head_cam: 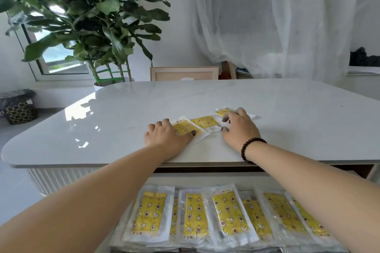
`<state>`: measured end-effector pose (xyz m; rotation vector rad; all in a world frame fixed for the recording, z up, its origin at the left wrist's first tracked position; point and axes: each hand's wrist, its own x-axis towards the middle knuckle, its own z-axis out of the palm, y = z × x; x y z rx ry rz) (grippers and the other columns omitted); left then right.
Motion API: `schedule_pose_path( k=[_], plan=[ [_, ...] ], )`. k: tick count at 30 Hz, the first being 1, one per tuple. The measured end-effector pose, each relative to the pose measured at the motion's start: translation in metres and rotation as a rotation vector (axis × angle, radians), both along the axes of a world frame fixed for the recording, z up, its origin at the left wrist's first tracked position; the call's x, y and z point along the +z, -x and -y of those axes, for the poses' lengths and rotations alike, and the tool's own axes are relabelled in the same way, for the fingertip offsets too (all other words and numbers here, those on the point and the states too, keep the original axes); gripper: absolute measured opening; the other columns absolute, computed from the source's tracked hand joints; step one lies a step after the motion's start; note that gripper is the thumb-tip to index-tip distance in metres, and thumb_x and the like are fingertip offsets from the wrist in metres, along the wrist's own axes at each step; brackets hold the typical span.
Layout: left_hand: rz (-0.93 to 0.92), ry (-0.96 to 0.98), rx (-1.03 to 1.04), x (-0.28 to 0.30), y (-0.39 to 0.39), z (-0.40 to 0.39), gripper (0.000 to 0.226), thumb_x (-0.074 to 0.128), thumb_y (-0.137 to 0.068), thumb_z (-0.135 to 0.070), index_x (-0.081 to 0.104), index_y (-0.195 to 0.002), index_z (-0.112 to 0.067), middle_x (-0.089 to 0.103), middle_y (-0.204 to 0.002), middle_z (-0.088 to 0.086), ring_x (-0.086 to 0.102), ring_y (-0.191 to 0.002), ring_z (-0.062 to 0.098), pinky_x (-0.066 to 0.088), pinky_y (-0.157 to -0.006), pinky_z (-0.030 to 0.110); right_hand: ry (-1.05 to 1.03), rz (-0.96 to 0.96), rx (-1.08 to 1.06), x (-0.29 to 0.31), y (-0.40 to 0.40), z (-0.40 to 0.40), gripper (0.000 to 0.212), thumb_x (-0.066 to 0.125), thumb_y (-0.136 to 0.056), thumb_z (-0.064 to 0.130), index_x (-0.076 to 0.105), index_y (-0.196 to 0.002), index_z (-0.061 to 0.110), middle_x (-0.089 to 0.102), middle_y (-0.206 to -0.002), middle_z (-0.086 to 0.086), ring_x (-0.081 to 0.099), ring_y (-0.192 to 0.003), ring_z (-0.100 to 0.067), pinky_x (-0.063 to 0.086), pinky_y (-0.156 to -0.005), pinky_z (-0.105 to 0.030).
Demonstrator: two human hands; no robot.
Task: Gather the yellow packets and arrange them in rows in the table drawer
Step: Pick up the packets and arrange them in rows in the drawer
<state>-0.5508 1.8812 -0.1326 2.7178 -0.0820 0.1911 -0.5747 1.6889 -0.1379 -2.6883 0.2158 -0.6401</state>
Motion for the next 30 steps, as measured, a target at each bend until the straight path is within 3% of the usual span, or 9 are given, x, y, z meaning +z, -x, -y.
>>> schedule_pose_path(
  k=[2, 4, 7, 9, 12, 16, 20, 26, 30],
  plan=[
    [0.003, 0.032, 0.000, 0.000, -0.007, 0.000, 0.092, 0.058, -0.075, -0.069, 0.031, -0.145, -0.015, 0.041, -0.145, 0.005, 0.029, -0.137, 0.027, 0.029, -0.108, 0.037, 0.163, 0.137, -0.027, 0.001, -0.008, 0.000, 0.027, 0.055, -0.085, 0.019, 0.057, -0.112, 0.014, 0.045, -0.117, -0.005, 0.046, -0.110, -0.024, 0.038, -0.088, -0.031],
    [0.024, 0.116, 0.008, 0.000, -0.011, -0.002, 0.098, 0.068, -0.069, -0.065, 0.030, -0.145, -0.017, 0.042, -0.142, 0.004, 0.033, -0.135, 0.026, 0.031, -0.107, 0.037, 0.169, 0.144, -0.065, 0.002, -0.017, 0.002, 0.039, 0.055, -0.087, 0.029, 0.051, -0.123, 0.015, 0.042, -0.127, -0.007, 0.039, -0.120, -0.026, 0.033, -0.097, -0.034],
    [0.049, 0.279, -0.005, -0.001, -0.012, -0.006, 0.103, 0.080, -0.064, -0.053, 0.028, -0.146, -0.019, 0.039, -0.140, 0.005, 0.042, -0.130, 0.026, 0.037, -0.107, 0.036, -0.018, -0.157, -0.105, 0.005, -0.029, 0.007, 0.071, 0.052, -0.082, 0.061, 0.034, -0.141, 0.025, 0.033, -0.146, -0.008, 0.029, -0.136, -0.028, 0.026, -0.110, -0.042],
    [0.066, 0.348, -0.025, -0.001, -0.010, -0.008, 0.104, 0.084, -0.063, -0.046, 0.027, -0.146, -0.020, 0.034, -0.141, 0.005, 0.046, -0.126, 0.024, 0.038, -0.105, 0.033, 0.015, -0.329, -0.067, 0.005, -0.032, 0.007, 0.083, 0.043, -0.072, 0.080, 0.028, -0.143, 0.040, 0.030, -0.151, -0.004, 0.025, -0.140, -0.028, 0.019, -0.113, -0.049],
    [0.053, 0.379, -0.023, 0.001, -0.009, -0.011, 0.105, 0.085, -0.063, -0.043, 0.026, -0.147, -0.021, 0.030, -0.144, 0.005, 0.048, -0.125, 0.023, 0.039, -0.101, 0.031, 0.120, -0.406, 0.015, 0.005, -0.029, 0.007, 0.086, 0.035, -0.068, 0.088, 0.022, -0.144, 0.049, 0.020, -0.156, 0.000, 0.016, -0.143, -0.028, 0.011, -0.114, -0.056],
    [-0.025, 0.390, -0.005, 0.003, -0.013, -0.013, 0.105, 0.086, -0.063, -0.044, 0.028, -0.146, -0.019, 0.048, -0.139, 0.002, 0.052, -0.121, 0.022, 0.043, -0.096, 0.032, 0.171, -0.450, 0.102, 0.006, -0.022, 0.008, 0.087, 0.031, -0.066, 0.091, 0.019, -0.143, 0.053, 0.014, -0.157, 0.001, 0.010, -0.144, -0.028, 0.005, -0.114, -0.059],
    [-0.070, 0.474, -0.005, 0.007, -0.016, -0.017, 0.095, 0.087, -0.065, -0.036, 0.035, -0.141, -0.015, 0.062, -0.121, -0.003, 0.054, -0.098, 0.015, 0.042, -0.082, 0.029, 0.193, -0.462, 0.160, 0.006, -0.020, 0.010, 0.084, 0.030, -0.067, 0.090, 0.016, -0.143, 0.056, 0.013, -0.158, 0.001, 0.008, -0.145, -0.026, 0.004, -0.114, -0.059],
    [0.005, 0.506, -0.014, 0.000, -0.018, -0.017, 0.065, 0.082, -0.073, -0.031, 0.050, -0.128, -0.019, 0.065, -0.094, -0.005, 0.056, -0.088, 0.013, 0.042, -0.074, 0.027, 0.292, -0.386, 0.231, 0.012, -0.015, 0.003, 0.066, 0.030, -0.083, 0.077, 0.027, -0.142, 0.049, 0.032, -0.147, -0.003, 0.029, -0.134, -0.029, 0.034, -0.107, -0.045],
    [0.084, 0.657, 0.024, -0.001, -0.017, -0.019, 0.046, 0.064, -0.088, -0.022, 0.047, -0.130, -0.019, 0.058, -0.093, -0.005, 0.056, -0.083, 0.015, 0.042, -0.069, 0.028, 0.595, -0.298, 0.279, 0.017, -0.012, -0.006, 0.044, 0.024, -0.100, 0.051, 0.032, -0.142, 0.040, 0.049, -0.130, -0.009, 0.049, -0.116, -0.033, 0.044, -0.086, -0.036]
  ],
)
